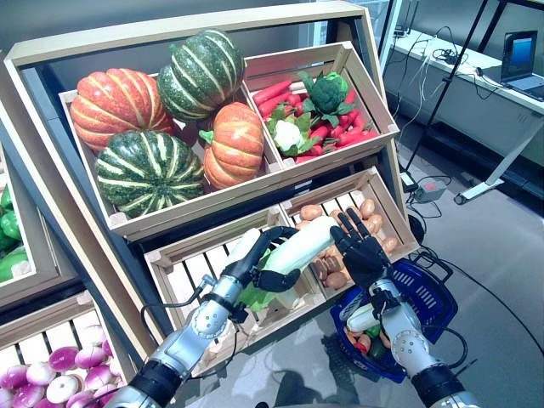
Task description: Put vegetables into the basket
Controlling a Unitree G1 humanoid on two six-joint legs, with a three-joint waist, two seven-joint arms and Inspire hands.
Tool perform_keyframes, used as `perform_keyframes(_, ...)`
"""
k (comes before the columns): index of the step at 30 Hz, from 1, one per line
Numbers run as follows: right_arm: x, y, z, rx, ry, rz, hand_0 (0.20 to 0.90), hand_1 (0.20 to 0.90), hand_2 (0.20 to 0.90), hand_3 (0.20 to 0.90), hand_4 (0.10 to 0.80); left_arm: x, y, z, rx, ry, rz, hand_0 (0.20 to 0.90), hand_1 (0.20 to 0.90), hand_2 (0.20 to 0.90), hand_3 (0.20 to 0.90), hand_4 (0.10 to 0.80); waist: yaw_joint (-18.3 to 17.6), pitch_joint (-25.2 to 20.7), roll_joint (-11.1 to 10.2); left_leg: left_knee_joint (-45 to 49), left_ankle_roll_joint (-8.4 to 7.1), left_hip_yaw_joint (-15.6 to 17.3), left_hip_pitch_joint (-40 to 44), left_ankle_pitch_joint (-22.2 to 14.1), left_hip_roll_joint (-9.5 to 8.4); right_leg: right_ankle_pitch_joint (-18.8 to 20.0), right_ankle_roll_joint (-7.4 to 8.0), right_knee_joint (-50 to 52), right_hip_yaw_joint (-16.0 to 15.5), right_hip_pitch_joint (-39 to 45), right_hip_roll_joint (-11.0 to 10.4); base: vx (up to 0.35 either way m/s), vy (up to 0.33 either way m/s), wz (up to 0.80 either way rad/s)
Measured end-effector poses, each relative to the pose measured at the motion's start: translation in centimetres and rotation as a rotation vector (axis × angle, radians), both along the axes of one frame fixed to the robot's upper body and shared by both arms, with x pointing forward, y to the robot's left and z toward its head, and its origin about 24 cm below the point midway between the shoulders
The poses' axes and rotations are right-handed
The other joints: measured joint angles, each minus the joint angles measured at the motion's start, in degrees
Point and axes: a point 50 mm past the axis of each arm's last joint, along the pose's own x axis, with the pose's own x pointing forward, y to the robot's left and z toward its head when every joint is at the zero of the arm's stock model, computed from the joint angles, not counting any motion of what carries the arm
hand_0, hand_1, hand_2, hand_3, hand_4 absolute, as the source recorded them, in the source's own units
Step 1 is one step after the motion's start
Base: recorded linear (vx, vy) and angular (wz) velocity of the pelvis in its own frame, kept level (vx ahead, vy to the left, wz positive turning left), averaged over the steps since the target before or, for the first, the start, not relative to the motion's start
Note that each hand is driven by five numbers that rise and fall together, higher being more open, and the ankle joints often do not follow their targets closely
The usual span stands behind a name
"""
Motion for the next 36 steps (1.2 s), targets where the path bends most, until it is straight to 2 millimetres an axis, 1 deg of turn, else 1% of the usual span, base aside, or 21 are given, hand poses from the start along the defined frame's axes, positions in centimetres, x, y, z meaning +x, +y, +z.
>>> perform_keyframes(5, -0.2, 0.5, -0.7, 0.002, 0.036, 0.023, 0.9, 0.9, 0.9, 0.9, 0.8, 0.0, 0.4, 0.0, 0.042, -0.005, -0.007, 0.3, 0.3, 0.3, 0.3, 0.4, -0.1, 0.0, 0.0, 0.0, 0.07, 0.3, 0.2, 0.0, 0.0, 0.2, 0.0, 0.0, 0.2, 0.0, 0.0, 0.012, 0.007, -0.03)
perform_keyframes(11, -0.3, 0.8, -0.9, 0.048, 0.055, 0.048, 0.9, 0.9, 0.9, 0.9, 0.8, -0.1, 0.5, -0.1, 0.037, 0.012, -0.012, 0.3, 0.3, 0.3, 0.3, 0.4, 0.0, 0.0, 0.0, 0.0, 0.09, 0.3, 0.2, 0.1, -0.04, 0.3, 0.02, 0.0, 0.2, 0.0, 0.0, 0.0, 0.0, 0.0)
perform_keyframes(16, -0.5, 1.8, -0.8, 0.071, 0.029, 0.151, 0.9, 0.9, 0.9, 0.9, 0.8, -0.1, 0.4, -0.8, -0.008, 0.103, -0.003, 0.3, 0.3, 0.3, 0.3, 0.4, -0.1, -0.1, -0.2, 0.0, 0.1, 0.3, 0.2, 0.1, -0.04, 0.3, 0.03, 0.0, 0.3, 0.0, 0.0, 0.0, 0.0, 0.0)
perform_keyframes(19, -0.5, 2.0, -0.8, 0.074, 0.027, 0.175, 0.9, 0.9, 0.9, 0.9, 0.8, -0.1, 0.5, -1.2, -0.024, 0.138, 0.002, 0.3, 0.3, 0.3, 0.3, 0.4, 0.0, -0.3, -0.5, 0.0, 0.1, 0.3, 0.3, 0.1, -0.04, 0.3, 0.03, 0.0, 0.3, 0.0, 0.0, 0.0, 0.0, 0.0)
perform_keyframes(24, -0.4, 2.0, -0.7, 0.067, 0.025, 0.195, 0.9, 0.9, 0.9, 0.9, 0.8, -0.1, 0.3, -1.2, -0.03, 0.14, 0.0, 0.3, 0.3, 0.3, 0.3, 0.4, 0.0, -0.4, -0.6, 0.0, 0.14, 0.3, 0.3, 0.1, -0.07, 0.3, 0.06, 0.0, 0.3, 0.0, -0.1, 0.0, 0.0, 0.0)
perform_keyframes(31, -0.4, 0.7, -0.5, 0.016, -0.003, 0.259, 0.9, 0.9, 0.9, 0.9, 0.8, -0.1, 0.1, -1.3, -0.046, 0.159, -0.017, 0.3, 0.3, 0.3, 0.3, 0.4, 0.1, -0.4, -0.7, 0.0, 0.17, 0.3, 0.3, 0.1, -0.1, 0.4, 0.08, 0.0, 0.3, 0.1, -0.1, 0.0, 0.0, 0.0)
perform_keyframes(32, -0.4, 0.7, -0.5, -0.012, -0.009, 0.274, 0.9, 0.9, 0.9, 0.9, 0.8, -0.1, 0.2, -1.3, -0.046, 0.159, -0.016, 0.3, 0.3, 0.3, 0.3, 0.4, 0.1, -0.4, -0.7, 0.0, 0.17, 0.3, 0.3, 0.1, -0.09, 0.4, 0.07, 0.0, 0.3, 0.1, -0.1, 0.0, 0.0, 0.0)
perform_keyframes(36, -0.4, 0.6, -0.5, -0.022, -0.008, 0.282, 0.9, 0.9, 0.9, 0.9, 0.8, -0.1, 0.2, -1.2, -0.045, 0.158, -0.016, 0.3, 0.3, 0.3, 0.3, 0.4, 0.1, -0.5, -0.7, 0.0, 0.17, 0.4, 0.3, 0.1, -0.09, 0.4, 0.06, 0.0, 0.4, 0.0, -0.1, 0.0, 0.0, 0.0)
